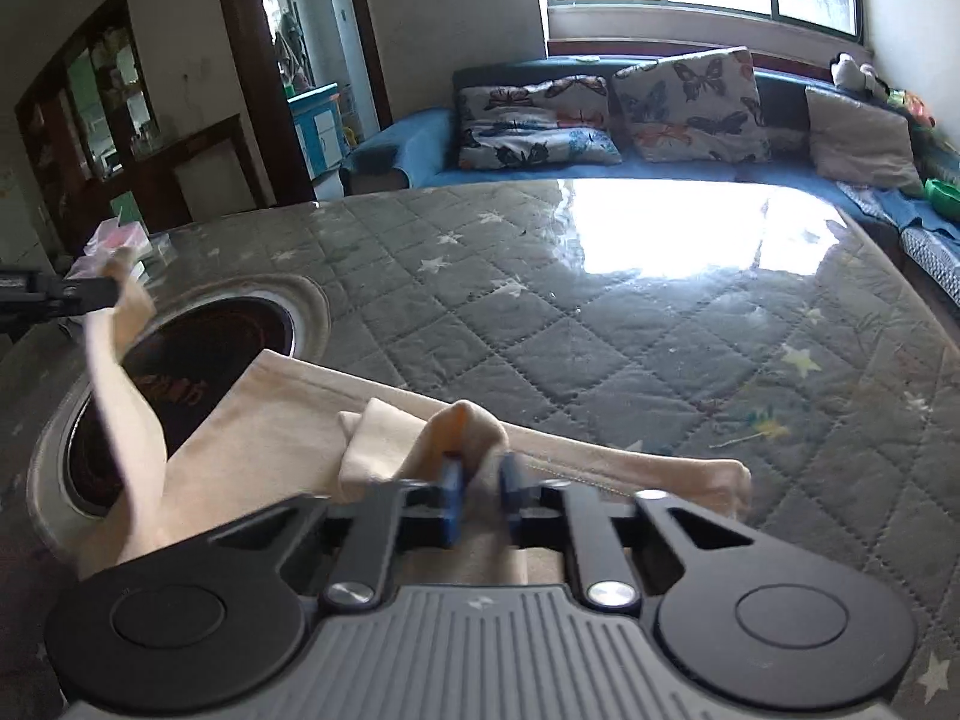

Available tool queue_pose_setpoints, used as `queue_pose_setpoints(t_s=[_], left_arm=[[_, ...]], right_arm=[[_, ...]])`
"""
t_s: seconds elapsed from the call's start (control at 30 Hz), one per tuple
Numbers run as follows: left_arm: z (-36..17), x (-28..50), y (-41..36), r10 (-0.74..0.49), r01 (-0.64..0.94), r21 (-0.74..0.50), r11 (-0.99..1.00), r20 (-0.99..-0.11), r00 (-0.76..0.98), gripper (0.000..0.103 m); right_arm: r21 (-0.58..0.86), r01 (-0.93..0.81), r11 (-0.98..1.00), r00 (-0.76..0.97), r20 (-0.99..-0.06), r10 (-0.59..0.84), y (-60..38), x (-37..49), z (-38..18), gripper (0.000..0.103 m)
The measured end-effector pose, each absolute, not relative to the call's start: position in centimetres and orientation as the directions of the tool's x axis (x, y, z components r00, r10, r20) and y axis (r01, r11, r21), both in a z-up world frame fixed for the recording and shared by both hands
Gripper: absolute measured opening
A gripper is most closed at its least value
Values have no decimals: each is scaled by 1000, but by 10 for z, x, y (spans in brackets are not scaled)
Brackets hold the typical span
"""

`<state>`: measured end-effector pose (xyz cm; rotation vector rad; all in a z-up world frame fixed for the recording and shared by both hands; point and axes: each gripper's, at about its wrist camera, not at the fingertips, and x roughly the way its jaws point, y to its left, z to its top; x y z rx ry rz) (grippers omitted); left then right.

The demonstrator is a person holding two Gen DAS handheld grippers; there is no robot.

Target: Fold clothes

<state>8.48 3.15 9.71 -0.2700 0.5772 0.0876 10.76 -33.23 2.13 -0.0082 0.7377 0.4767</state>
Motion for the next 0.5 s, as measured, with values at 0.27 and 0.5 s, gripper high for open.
queue_pose_setpoints(t_s=[0.27, 0.5], left_arm=[[106, 19, 81, 90, -253, -252, 934, -519, 850, 8], [99, -39, 122, 160, -337, -259, 905, -528, 834, 8]], right_arm=[[104, -357, 928, 764, -539, 354, -358, 60, 68, 6], [93, -248, 964, 852, -453, 262, -409, 0, 96, 6]])
